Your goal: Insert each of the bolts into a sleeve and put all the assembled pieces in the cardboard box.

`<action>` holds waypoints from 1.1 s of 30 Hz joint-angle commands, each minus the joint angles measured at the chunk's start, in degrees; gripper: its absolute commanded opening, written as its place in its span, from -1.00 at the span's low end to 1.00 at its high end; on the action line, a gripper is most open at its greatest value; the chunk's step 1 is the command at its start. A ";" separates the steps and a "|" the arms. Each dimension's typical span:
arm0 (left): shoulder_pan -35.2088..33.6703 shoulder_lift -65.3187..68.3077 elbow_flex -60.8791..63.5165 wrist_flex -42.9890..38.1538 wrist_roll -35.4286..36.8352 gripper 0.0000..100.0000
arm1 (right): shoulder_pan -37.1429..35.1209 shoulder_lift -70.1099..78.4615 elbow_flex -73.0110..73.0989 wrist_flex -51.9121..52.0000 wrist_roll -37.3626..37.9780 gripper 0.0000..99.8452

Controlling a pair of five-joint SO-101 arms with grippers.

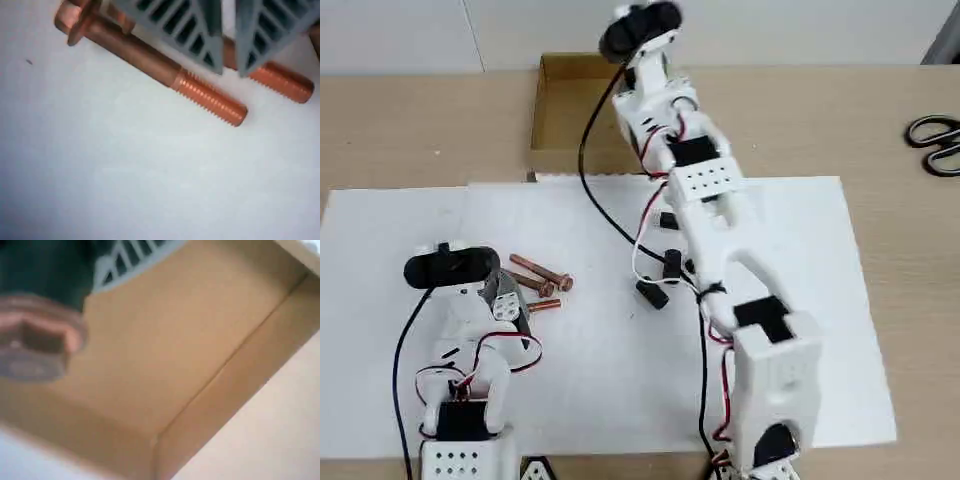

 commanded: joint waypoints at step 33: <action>-0.35 -0.44 -0.22 -1.76 -0.18 -0.99 | -1.19 -16.92 -6.95 52.18 -3.43 -0.71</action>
